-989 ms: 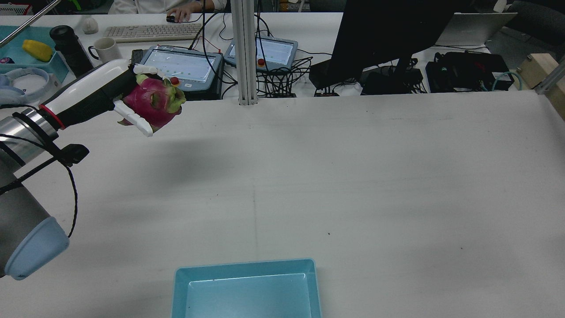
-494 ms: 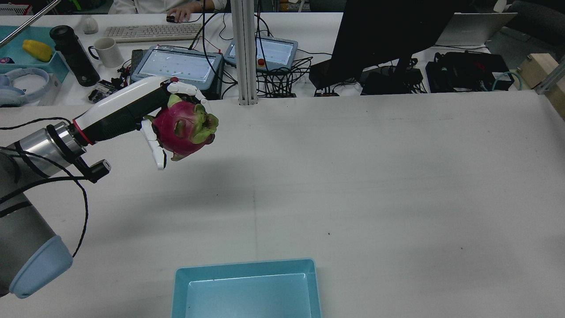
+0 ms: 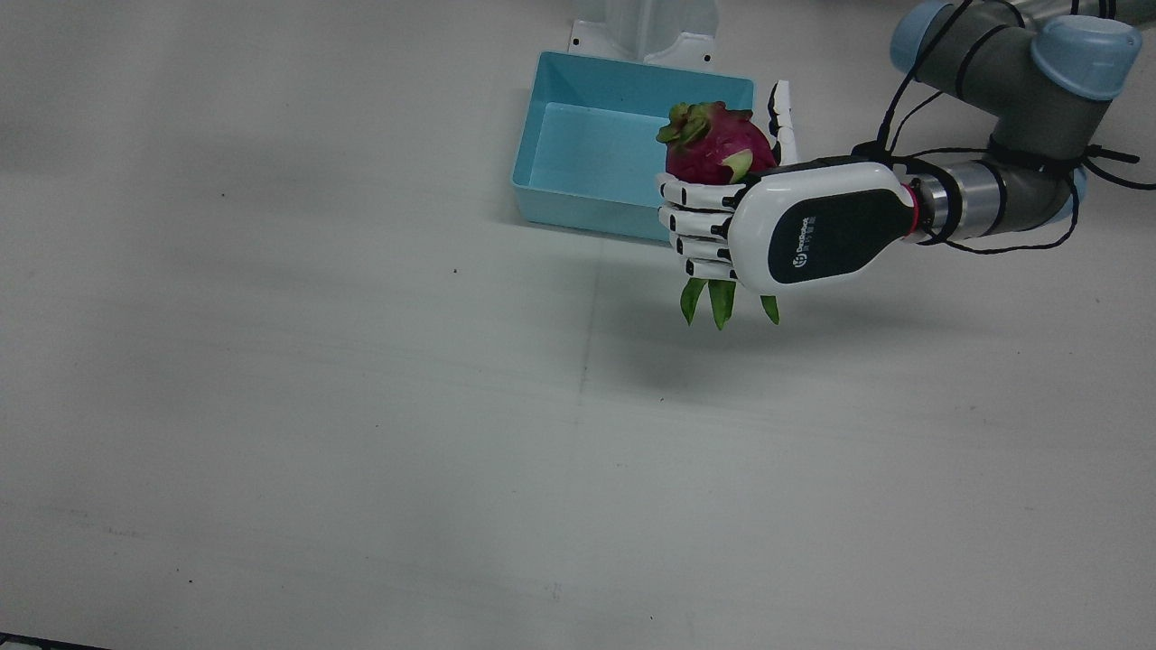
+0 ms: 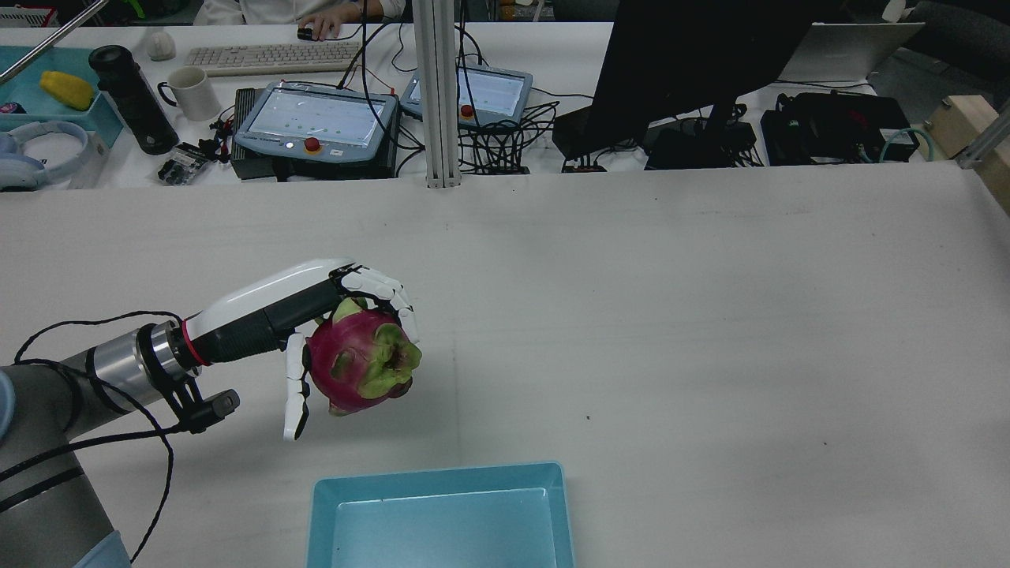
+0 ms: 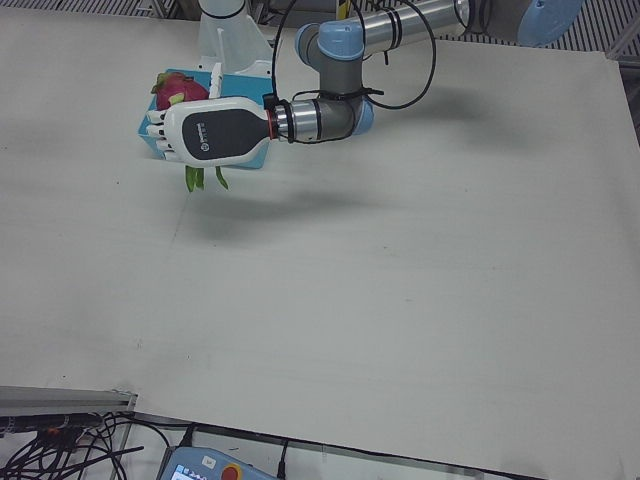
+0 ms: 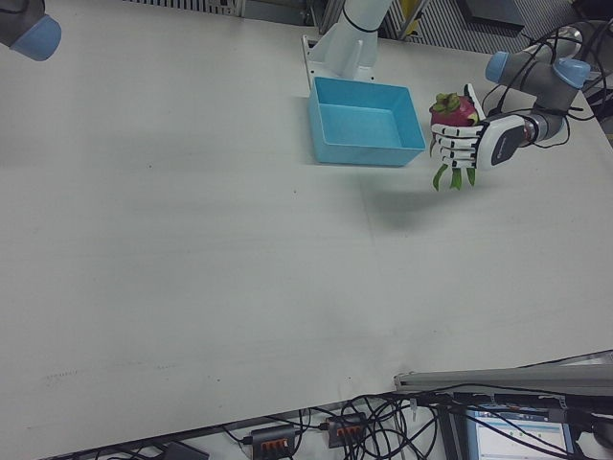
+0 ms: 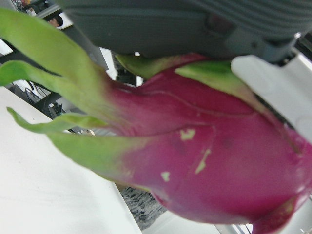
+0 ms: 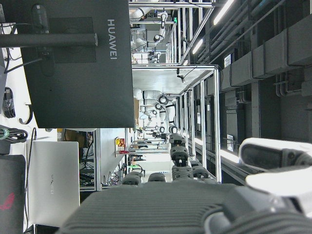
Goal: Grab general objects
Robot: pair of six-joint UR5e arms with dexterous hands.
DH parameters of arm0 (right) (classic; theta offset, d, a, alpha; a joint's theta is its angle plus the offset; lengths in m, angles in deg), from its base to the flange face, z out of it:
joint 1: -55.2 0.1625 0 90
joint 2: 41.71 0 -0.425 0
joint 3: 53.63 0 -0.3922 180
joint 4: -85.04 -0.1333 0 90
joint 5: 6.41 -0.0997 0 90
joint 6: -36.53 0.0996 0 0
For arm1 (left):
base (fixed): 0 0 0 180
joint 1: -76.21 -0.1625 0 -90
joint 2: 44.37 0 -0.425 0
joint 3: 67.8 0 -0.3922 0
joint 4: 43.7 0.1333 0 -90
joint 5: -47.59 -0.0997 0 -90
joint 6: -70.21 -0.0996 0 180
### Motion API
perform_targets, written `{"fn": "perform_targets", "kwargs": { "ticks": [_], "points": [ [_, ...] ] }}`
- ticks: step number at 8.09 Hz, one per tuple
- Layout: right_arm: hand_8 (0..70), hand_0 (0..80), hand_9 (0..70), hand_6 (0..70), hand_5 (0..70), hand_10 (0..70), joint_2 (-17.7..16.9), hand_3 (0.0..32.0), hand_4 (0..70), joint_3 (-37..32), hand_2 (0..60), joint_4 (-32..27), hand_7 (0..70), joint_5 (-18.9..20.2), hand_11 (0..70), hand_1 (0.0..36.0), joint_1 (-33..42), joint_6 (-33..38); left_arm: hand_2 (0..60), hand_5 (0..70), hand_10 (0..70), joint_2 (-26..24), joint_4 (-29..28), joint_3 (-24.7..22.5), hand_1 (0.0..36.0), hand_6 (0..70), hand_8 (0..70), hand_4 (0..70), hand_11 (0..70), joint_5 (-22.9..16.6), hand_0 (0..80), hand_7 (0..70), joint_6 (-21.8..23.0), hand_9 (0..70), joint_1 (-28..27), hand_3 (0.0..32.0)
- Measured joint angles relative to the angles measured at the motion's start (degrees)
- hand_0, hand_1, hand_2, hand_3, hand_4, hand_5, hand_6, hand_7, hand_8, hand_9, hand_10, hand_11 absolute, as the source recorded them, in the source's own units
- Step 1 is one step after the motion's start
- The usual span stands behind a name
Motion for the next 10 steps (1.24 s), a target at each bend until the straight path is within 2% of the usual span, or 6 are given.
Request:
{"fn": "perform_targets", "kwargs": {
  "ticks": [4,5,6,7,8,10],
  "points": [
    [0.0,0.0,0.0,0.0,0.0,0.0,0.0,0.0,0.0,0.0,0.0,0.0,0.0,0.0,0.0,0.0,0.0,0.0,60.0,70.0,65.1,0.0,-3.1,-0.3,36.0,56.9,57.0,42.4,70.0,-1.1,52.0,67.4,2.0,70.0,-7.6,0.0],
    [0.0,0.0,0.0,0.0,0.0,0.0,0.0,0.0,0.0,0.0,0.0,0.0,0.0,0.0,0.0,0.0,0.0,0.0,60.0,70.0,51.3,0.0,-3.7,-0.3,36.0,51.8,52.4,41.2,70.0,-1.5,52.5,61.5,2.3,70.0,-8.2,0.0],
    [0.0,0.0,0.0,0.0,0.0,0.0,0.0,0.0,0.0,0.0,0.0,0.0,0.0,0.0,0.0,0.0,0.0,0.0,60.0,70.0,26.3,0.0,-4.5,-0.4,31.6,32.2,30.0,34.0,40.1,-1.9,57.2,36.1,2.5,39.3,-8.5,0.0],
    [0.0,0.0,0.0,0.0,0.0,0.0,0.0,0.0,0.0,0.0,0.0,0.0,0.0,0.0,0.0,0.0,0.0,0.0,20.4,70.0,20.0,0.1,-5.7,-0.4,21.7,23.8,17.7,23.9,31.0,-2.1,57.2,32.5,2.7,23.9,-8.7,0.0],
    [0.0,0.0,0.0,0.0,0.0,0.0,0.0,0.0,0.0,0.0,0.0,0.0,0.0,0.0,0.0,0.0,0.0,0.0,6.5,62.6,15.5,0.3,-7.6,-0.2,16.3,19.1,10.7,19.1,24.3,-2.3,53.9,29.1,3.2,14.8,-8.8,0.0],
    [0.0,0.0,0.0,0.0,0.0,0.0,0.0,0.0,0.0,0.0,0.0,0.0,0.0,0.0,0.0,0.0,0.0,0.0,3.1,59.8,14.4,0.7,-12.7,0.2,13.4,17.9,8.4,17.7,22.3,-2.3,51.4,28.2,5.7,11.3,-8.7,0.0]
  ]
}}
